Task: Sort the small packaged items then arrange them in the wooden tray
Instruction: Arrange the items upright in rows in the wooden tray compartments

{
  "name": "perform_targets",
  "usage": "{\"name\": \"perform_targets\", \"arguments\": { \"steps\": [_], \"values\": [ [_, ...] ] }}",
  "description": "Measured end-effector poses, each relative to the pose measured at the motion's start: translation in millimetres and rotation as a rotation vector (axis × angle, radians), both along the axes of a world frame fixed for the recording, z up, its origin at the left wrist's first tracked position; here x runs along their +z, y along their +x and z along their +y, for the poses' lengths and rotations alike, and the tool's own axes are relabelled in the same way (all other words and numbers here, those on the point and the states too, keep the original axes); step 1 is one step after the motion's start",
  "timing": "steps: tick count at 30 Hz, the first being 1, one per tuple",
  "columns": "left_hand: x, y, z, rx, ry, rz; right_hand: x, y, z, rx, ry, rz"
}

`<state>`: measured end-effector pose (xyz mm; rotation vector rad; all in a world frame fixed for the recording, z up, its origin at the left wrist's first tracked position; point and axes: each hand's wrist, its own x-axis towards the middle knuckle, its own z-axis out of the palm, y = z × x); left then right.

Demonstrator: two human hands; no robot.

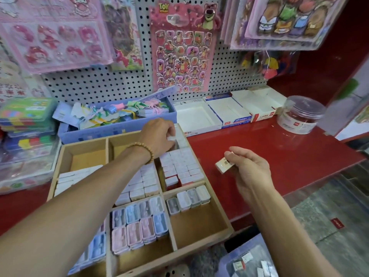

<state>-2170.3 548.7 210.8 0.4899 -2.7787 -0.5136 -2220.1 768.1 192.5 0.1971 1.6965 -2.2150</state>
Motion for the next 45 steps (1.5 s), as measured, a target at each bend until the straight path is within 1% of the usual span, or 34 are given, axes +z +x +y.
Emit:
{"name": "perform_targets", "arguments": {
  "steps": [5, 7, 8, 9, 10, 11, 12, 13, 14, 16, 20, 22, 25, 28, 31, 34, 36, 38, 41, 45],
  "values": [
    [8.3, 8.1, -1.0, 0.002, -0.015, -0.053, 10.6, 14.9, -0.7, 0.008, -0.057, -0.002],
    [17.8, 17.9, 5.8, 0.041, 0.012, 0.031, 17.4, 23.4, -1.7, 0.019, -0.094, 0.0],
    [24.6, 24.9, 13.6, 0.049, 0.1, 0.101, 21.5, 28.6, -2.4, 0.022, -0.122, 0.0],
    [31.6, 33.0, 23.3, 0.04, 0.251, 0.153, 26.0, 34.4, -3.7, 0.027, -0.152, 0.003],
    [38.1, 42.1, 34.8, 0.01, 0.446, 0.167, 30.6, 40.5, -5.5, 0.032, -0.18, 0.014],
    [43.8, 52.2, 47.2, -0.031, 0.655, 0.139, 34.9, 47.2, -7.7, 0.04, -0.203, 0.028],
    [48.0, 61.8, 58.0, -0.069, 0.82, 0.1, 39.0, 54.1, -9.8, 0.047, -0.224, 0.044],
    [51.1, 71.1, 66.6, -0.099, 0.925, 0.083, 43.1, 61.1, -11.8, 0.054, -0.246, 0.054],
    [52.2, 79.2, 71.5, -0.118, 0.988, 0.095, 46.6, 68.2, -13.4, 0.061, -0.267, 0.061],
    [56.8, 92.7, 72.2, -0.129, 1.04, 0.142, 52.1, 81.0, -14.9, 0.091, -0.265, 0.096],
    [71.6, 119.5, 55.6, -0.114, 1.093, 0.195, 59.5, 104.7, -11.6, 0.235, -0.059, 0.239],
    [76.6, 134.1, 48.3, -0.117, 1.096, 0.216, 64.3, 116.3, -13.0, 0.298, 0.011, 0.29],
    [77.0, 157.4, 39.4, -0.088, 0.956, 0.207, 70.4, 131.8, -21.4, 0.342, 0.064, 0.34],
    [66.1, 185.8, 26.7, -0.019, 0.832, 0.235, 68.9, 142.9, -35.0, 0.358, 0.198, 0.446],
    [48.8, 220.4, 12.6, 0.108, 0.805, 0.297, 60.4, 148.9, -53.6, 0.355, 0.384, 0.588],
    [29.1, 252.3, 2.4, 0.263, 0.838, 0.44, 52.9, 153.7, -72.7, 0.403, 0.506, 0.691],
    [18.9, 266.5, -0.7, 0.33, 0.782, 0.518, 49.8, 158.3, -84.9, 0.452, 0.592, 0.751],
    [14.2, 275.3, 0.3, 0.371, 0.731, 0.539, 48.0, 163.1, -96.2, 0.497, 0.672, 0.794],
    [10.4, 280.8, 1.1, 0.4, 0.708, 0.585, 47.3, 166.0, -108.4, 0.527, 0.815, 0.868],
    [11.1, 284.9, 1.9, 0.44, 0.657, 0.607, 51.5, 164.3, -115.0, 0.553, 0.968, 1.007]
  ]
}}
